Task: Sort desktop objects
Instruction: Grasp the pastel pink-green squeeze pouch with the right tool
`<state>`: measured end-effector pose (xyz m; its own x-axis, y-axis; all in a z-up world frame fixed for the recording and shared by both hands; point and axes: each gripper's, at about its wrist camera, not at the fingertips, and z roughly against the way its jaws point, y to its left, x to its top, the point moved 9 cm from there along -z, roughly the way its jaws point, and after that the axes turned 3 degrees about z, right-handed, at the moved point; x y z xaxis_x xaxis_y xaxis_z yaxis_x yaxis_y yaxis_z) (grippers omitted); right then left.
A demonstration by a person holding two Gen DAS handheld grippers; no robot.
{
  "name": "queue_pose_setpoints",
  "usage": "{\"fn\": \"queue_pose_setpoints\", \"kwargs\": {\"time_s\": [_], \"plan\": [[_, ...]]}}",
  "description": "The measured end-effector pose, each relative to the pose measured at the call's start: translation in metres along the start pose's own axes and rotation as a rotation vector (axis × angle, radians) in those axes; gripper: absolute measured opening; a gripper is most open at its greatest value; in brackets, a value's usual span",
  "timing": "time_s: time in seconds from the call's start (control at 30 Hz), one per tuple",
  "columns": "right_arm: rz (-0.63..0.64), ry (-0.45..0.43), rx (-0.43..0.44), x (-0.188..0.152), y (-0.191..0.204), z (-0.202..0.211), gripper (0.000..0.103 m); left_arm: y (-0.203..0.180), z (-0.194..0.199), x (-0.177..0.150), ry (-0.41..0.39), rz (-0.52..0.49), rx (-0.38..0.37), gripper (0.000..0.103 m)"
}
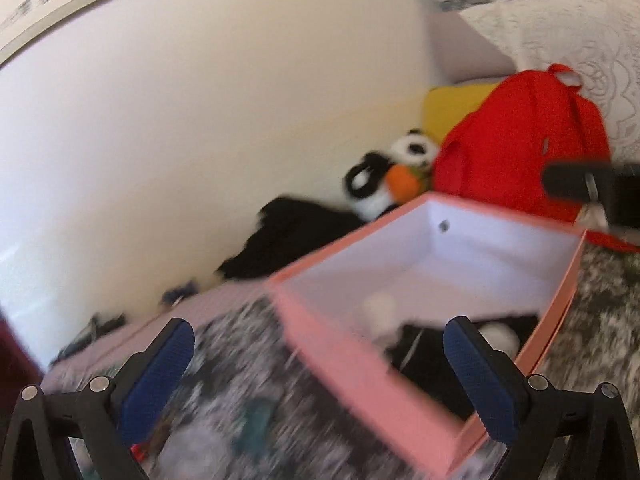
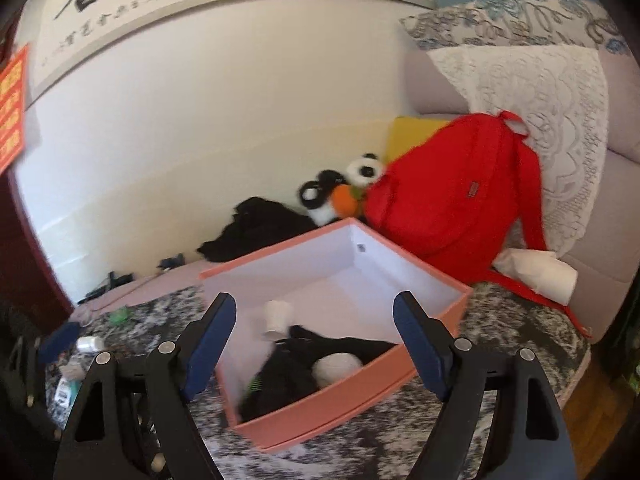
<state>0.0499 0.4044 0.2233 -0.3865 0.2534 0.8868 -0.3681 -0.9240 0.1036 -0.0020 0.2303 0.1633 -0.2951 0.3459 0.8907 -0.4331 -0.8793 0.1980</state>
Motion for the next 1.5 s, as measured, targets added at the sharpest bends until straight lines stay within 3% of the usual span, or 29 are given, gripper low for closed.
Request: {"fn": "queue_pose_setpoints", "kwargs": {"time_s": [0.23, 0.4, 0.5, 0.67, 0.77, 0.9, 0.97, 1.33, 1.5], "plan": [[0.145, 0.025, 0.153, -0.029, 0.107, 0.005, 0.085, 0.088, 0.053, -0.091, 0.088, 0.071, 0.135, 0.103], [0.264, 0.071, 0.249, -0.067, 0.178, 0.001, 0.089, 0.152, 0.067, -0.154, 0.159, 0.192, 0.202, 0.103], [0.316, 0.112, 0.283, -0.089, 0.209, -0.009, 0.089, 0.186, 0.068, -0.191, 0.169, 0.284, 0.197, 0.103], [0.378, 0.157, 0.293, -0.111, 0.245, -0.030, 0.091, 0.230, 0.056, -0.242, 0.277, 0.464, 0.203, 0.103], [0.395, 0.222, 0.310, -0.128, 0.256, -0.052, 0.091, 0.245, 0.056, -0.255, 0.295, 0.531, 0.215, 0.103], [0.367, 0.394, 0.389, -0.168, 0.269, -0.091, 0.091, 0.246, 0.055, -0.259, 0.302, 0.546, 0.206, 0.103], [0.367, 0.461, 0.388, -0.186, 0.273, -0.112, 0.091, 0.243, 0.057, -0.255, 0.292, 0.532, 0.197, 0.103], [0.440, 0.501, 0.374, -0.243, 0.302, -0.161, 0.091, 0.248, 0.064, -0.259, 0.300, 0.562, 0.154, 0.103], [0.451, 0.503, 0.403, -0.258, 0.311, -0.164, 0.098, 0.251, 0.066, -0.262, 0.309, 0.561, 0.168, 0.103]]}}
